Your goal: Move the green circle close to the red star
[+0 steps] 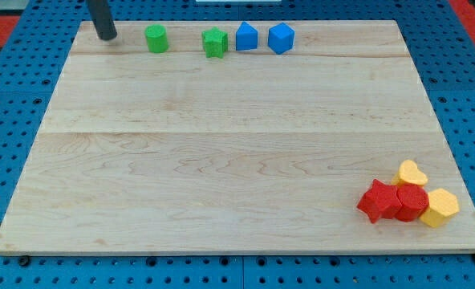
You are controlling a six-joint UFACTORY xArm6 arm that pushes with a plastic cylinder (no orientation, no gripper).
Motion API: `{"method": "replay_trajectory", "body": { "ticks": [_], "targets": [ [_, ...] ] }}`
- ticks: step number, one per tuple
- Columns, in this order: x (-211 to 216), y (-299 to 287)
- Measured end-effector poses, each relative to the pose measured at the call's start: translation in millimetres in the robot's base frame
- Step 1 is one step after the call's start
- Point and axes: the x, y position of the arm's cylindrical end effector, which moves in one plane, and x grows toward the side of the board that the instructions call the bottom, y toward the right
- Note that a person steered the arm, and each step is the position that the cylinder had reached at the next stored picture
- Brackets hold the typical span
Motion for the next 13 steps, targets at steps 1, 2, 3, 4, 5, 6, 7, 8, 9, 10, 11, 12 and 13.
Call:
{"method": "replay_trajectory", "body": {
  "ticks": [1,2,3,4,5,6,7,8,9,10,11,12,13],
  "targets": [
    [-8.8,35.9],
    [8.5,76.1],
    [34.1,110.9],
    [65.8,124.6],
    [91.9,112.3],
    [104.9,86.8],
    [115.1,42.6],
    [124.8,-2.6],
    [136.2,3.3],
    [135.9,32.7],
    [143.1,67.4],
    [176.4,91.0],
    [186.7,116.1]
  ]
}}
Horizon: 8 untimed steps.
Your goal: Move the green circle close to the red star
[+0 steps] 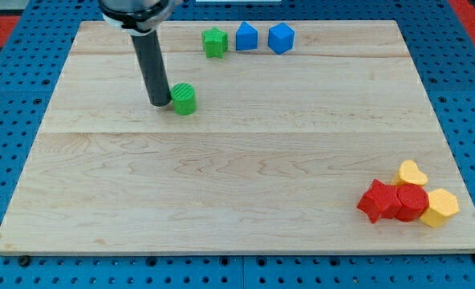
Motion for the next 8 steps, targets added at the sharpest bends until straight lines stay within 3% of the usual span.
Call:
{"method": "replay_trajectory", "body": {
  "ticks": [3,5,7,8],
  "targets": [
    [-1.0,58.6],
    [-35.3,93.9],
    [4.6,191.9],
    [29.5,183.7]
  ]
}}
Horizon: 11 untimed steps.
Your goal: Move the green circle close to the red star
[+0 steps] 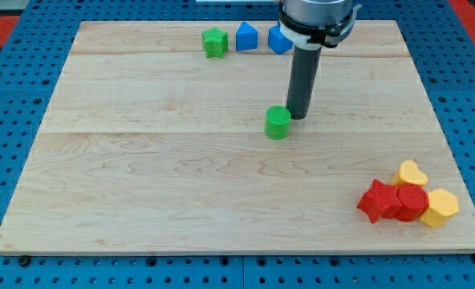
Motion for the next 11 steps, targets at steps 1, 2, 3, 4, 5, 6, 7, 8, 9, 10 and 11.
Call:
{"method": "replay_trajectory", "body": {
  "ticks": [1,2,3,4,5,6,7,8,9,10,11],
  "targets": [
    [-13.5,-46.0],
    [-29.6,-89.3],
    [0.2,-91.3],
    [17.9,-44.6],
    [21.6,12.0],
    [48.0,25.9],
    [51.0,-9.3],
    [57.7,-56.5],
    [64.1,-33.2],
    [61.2,24.8],
    [66.8,64.3]
  ]
}}
